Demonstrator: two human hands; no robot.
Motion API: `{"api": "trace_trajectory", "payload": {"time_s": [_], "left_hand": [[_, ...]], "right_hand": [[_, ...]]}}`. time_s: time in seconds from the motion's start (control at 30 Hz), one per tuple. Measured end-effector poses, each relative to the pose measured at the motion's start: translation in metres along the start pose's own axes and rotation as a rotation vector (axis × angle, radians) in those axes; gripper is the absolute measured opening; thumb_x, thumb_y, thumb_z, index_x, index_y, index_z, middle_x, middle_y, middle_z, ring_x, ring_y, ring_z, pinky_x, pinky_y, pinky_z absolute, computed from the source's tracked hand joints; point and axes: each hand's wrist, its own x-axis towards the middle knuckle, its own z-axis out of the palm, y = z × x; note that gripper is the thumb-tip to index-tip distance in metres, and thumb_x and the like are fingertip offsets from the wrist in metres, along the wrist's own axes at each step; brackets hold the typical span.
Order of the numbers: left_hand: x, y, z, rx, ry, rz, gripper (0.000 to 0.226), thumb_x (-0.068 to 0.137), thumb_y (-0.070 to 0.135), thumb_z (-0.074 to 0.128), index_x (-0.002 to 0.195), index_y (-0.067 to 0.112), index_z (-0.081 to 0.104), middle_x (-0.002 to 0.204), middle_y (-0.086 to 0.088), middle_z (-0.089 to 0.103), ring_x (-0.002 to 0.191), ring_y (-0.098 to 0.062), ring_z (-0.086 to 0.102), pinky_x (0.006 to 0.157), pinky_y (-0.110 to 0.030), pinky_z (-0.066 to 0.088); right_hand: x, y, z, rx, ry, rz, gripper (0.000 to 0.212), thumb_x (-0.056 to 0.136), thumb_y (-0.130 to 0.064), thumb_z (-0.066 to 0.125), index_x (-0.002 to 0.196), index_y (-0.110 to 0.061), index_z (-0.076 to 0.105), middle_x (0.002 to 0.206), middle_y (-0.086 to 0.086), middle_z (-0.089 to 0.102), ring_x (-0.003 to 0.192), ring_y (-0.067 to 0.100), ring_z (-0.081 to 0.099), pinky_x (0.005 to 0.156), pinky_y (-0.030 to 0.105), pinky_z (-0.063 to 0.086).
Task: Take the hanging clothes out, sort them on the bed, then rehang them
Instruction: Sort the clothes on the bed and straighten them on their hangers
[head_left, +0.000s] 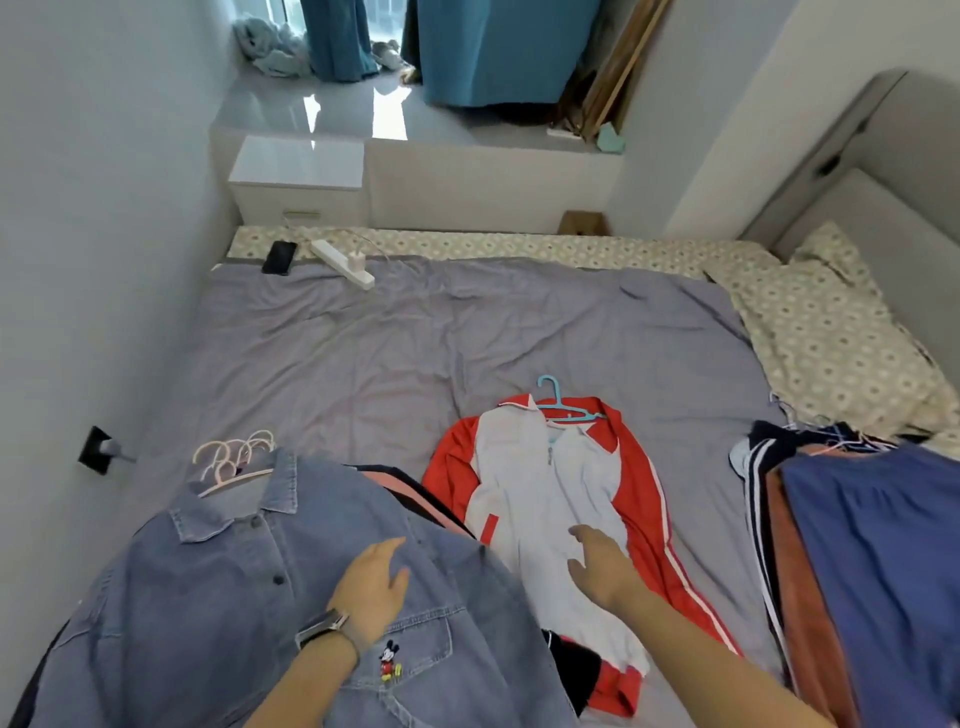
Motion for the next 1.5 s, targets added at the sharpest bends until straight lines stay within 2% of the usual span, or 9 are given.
{"api": "trace_trajectory", "payload": {"time_s": [0.27,0.53,0.7,0.8,0.9,1.07,1.2,1.33,1.5], "left_hand": [[0.065,0.092,0.065,-0.057,0.006,-0.001,0.048,0.093,0.022,0.052,0.139,0.020,0.039,0.141,0.002,0.044,0.129,-0.014,0.041,0.108,-0.023,0.029],[0.172,0.144,0.138,-0.083,0.090,-0.146,0.043,0.091,0.018,0.055,0.133,0.014,0.047,0.132,-0.003,0.050,0.122,-0.016,0.048,0.104,-0.022,0.031],[0.205,0.141,0.179,-0.089,0.110,-0.166,0.042,0.088,0.019,0.058,0.129,0.011,0.050,0.126,0.000,0.053,0.117,-0.019,0.050,0.099,-0.015,0.030],[0.213,0.136,0.189,-0.082,0.100,-0.142,0.054,0.079,0.036,0.050,0.128,0.016,0.051,0.114,0.017,0.046,0.116,-0.012,0.050,0.092,-0.001,0.023],[0.224,0.124,0.193,-0.043,0.111,-0.125,0.059,0.077,0.044,0.045,0.130,0.017,0.048,0.120,0.011,0.047,0.113,-0.005,0.047,0.094,-0.002,0.021],[0.240,0.117,0.196,-0.024,0.197,-0.122,0.044,0.087,0.018,0.057,0.129,0.010,0.050,0.124,0.001,0.051,0.114,-0.012,0.050,0.094,-0.005,0.022],[0.236,0.117,0.198,-0.057,0.232,-0.119,0.043,0.086,0.020,0.060,0.127,0.012,0.051,0.115,0.009,0.047,0.106,0.000,0.049,0.091,-0.002,0.025],[0.226,0.113,0.198,-0.116,0.228,-0.112,0.076,0.063,0.053,0.033,0.122,0.011,0.056,0.103,0.023,0.044,0.102,0.018,0.036,0.086,0.008,0.024],[0.200,0.113,0.189,-0.105,0.252,-0.076,0.061,0.068,0.047,0.039,0.119,0.017,0.055,0.103,0.026,0.042,0.101,0.024,0.037,0.087,0.007,0.025]], "right_hand": [[0.098,0.136,-0.061,-0.068,-0.010,0.135,0.047,0.088,-0.015,0.054,0.133,-0.003,0.045,0.135,0.015,0.053,0.125,0.028,0.049,0.102,0.028,0.036],[0.255,0.180,-0.094,-0.072,-0.037,0.044,0.046,0.092,-0.014,0.050,0.136,-0.003,0.042,0.140,0.014,0.048,0.129,0.029,0.047,0.104,0.028,0.034],[0.348,0.225,-0.075,-0.004,-0.018,0.104,0.050,0.079,-0.023,0.061,0.126,-0.008,0.048,0.128,0.015,0.057,0.116,0.034,0.056,0.098,0.039,0.046],[0.380,0.240,-0.072,-0.024,0.030,0.178,0.064,0.074,-0.045,0.063,0.128,-0.015,0.044,0.126,0.012,0.058,0.119,0.035,0.053,0.099,0.043,0.045],[0.412,0.247,-0.074,-0.015,0.036,0.203,0.073,0.074,-0.047,0.066,0.133,-0.016,0.038,0.132,0.012,0.053,0.124,0.035,0.048,0.103,0.045,0.041],[0.448,0.231,-0.065,0.071,0.030,0.096,0.097,0.050,-0.041,0.072,0.135,-0.008,0.039,0.132,0.015,0.052,0.122,0.036,0.050,0.103,0.043,0.041],[0.452,0.201,-0.066,0.320,0.005,-0.028,0.073,0.065,-0.044,0.080,0.127,-0.014,0.055,0.121,0.006,0.063,0.111,0.027,0.060,0.098,0.041,0.047],[0.424,0.178,-0.057,0.064,-0.080,-0.102,0.046,0.090,-0.053,0.052,0.117,-0.019,0.065,0.114,0.009,0.069,0.104,0.026,0.063,0.083,0.028,0.048],[0.340,0.174,-0.047,0.122,0.085,-0.158,0.041,0.086,-0.061,0.052,0.070,-0.024,0.060,0.072,0.003,0.067,0.078,0.027,0.066,0.060,0.027,0.038]]}}
